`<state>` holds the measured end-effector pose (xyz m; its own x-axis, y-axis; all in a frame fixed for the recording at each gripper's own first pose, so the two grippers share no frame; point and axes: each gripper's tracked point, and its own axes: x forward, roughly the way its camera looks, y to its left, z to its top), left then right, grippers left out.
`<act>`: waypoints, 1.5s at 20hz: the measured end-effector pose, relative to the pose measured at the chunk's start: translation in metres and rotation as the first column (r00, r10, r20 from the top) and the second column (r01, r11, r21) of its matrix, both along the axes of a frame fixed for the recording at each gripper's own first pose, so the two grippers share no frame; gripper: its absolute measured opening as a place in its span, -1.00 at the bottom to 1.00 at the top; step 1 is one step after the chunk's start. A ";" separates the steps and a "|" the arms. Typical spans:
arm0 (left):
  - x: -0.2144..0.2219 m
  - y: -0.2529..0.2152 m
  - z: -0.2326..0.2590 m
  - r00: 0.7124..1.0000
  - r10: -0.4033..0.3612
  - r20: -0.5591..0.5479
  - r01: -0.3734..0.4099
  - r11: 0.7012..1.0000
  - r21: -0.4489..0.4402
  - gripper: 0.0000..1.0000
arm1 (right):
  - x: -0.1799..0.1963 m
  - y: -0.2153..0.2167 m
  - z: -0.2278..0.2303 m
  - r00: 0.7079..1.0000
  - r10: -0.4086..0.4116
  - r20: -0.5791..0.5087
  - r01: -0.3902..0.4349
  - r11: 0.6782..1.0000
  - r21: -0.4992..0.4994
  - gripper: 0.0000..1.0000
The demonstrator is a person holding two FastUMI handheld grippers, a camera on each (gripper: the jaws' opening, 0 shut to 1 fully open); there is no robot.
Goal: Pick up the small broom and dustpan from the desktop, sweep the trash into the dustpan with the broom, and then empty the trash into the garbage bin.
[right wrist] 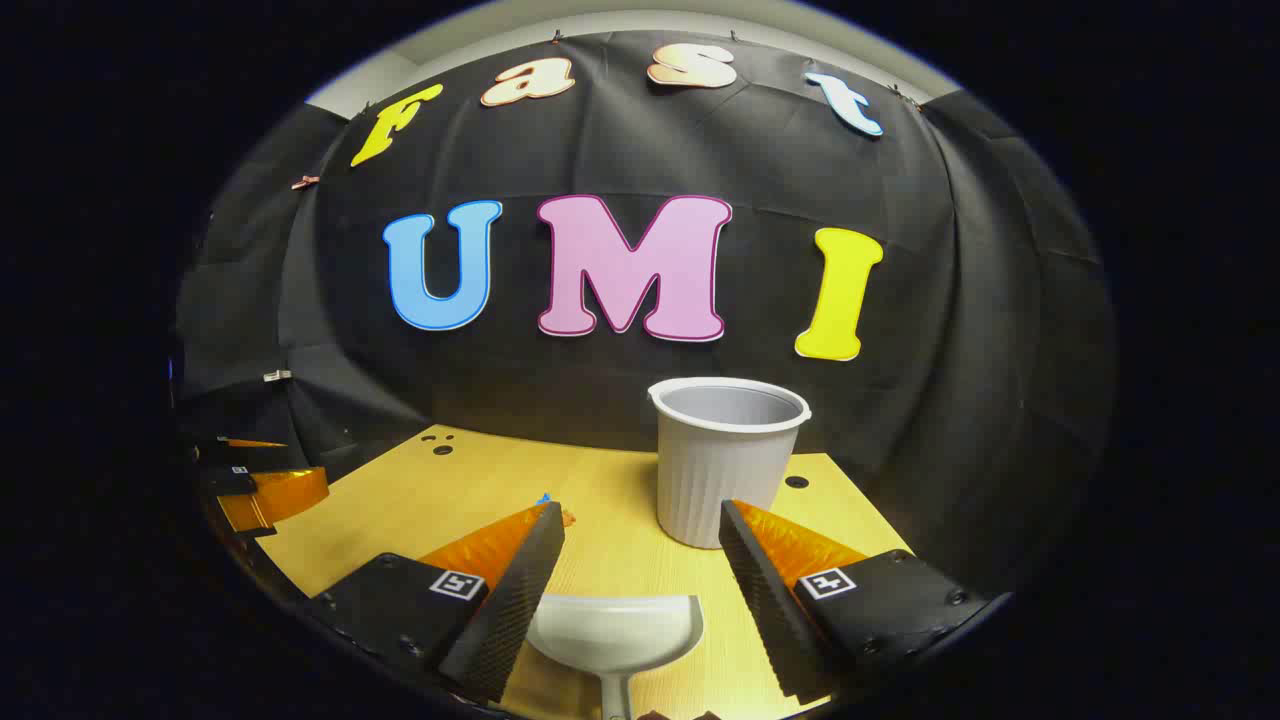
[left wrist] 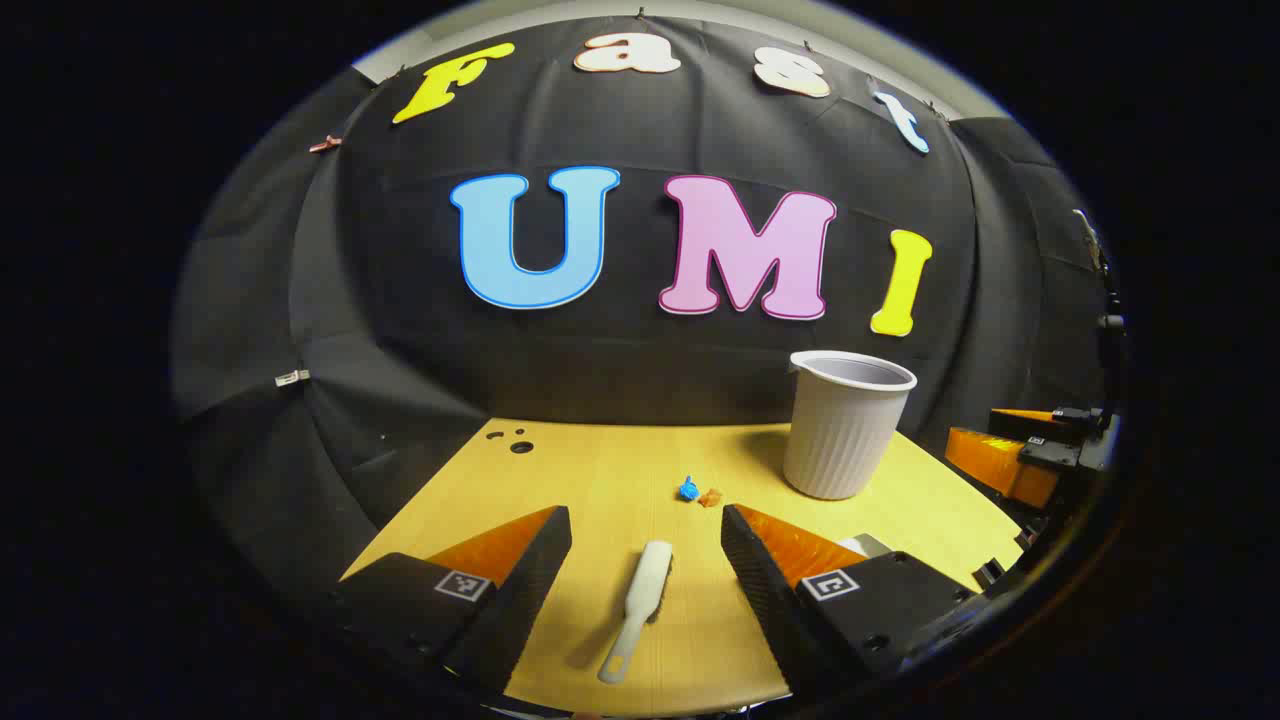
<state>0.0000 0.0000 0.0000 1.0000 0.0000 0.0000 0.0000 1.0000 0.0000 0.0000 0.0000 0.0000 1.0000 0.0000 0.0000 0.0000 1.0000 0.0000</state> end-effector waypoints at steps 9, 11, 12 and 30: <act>0.004 0.003 -0.033 0.998 -0.023 -0.066 0.023 1.000 -0.002 0.94 | -0.006 0.006 -0.020 0.999 -0.003 -0.045 0.003 1.000 -0.007 0.96; 0.007 0.007 -0.043 0.996 -0.018 -0.089 0.019 1.000 0.008 0.94 | -0.006 0.009 -0.027 0.998 0.007 -0.068 -0.008 1.000 -0.018 0.96; 0.009 0.009 -0.048 0.995 -0.015 -0.100 0.016 1.000 0.010 0.94 | -0.006 0.011 -0.032 0.996 0.018 -0.083 -0.019 1.000 -0.019 0.96; 0.079 0.024 -0.186 0.787 -0.014 -0.617 0.083 0.993 0.084 0.94 | 0.018 0.030 -0.092 0.967 0.075 -0.245 -0.088 0.995 -0.045 0.96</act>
<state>0.0789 0.0244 -0.1859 0.7865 -0.0138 -0.6174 0.0833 0.9930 0.0839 0.0177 0.0299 -0.0917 0.9665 0.0749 -0.2455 -0.0884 0.9951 -0.0447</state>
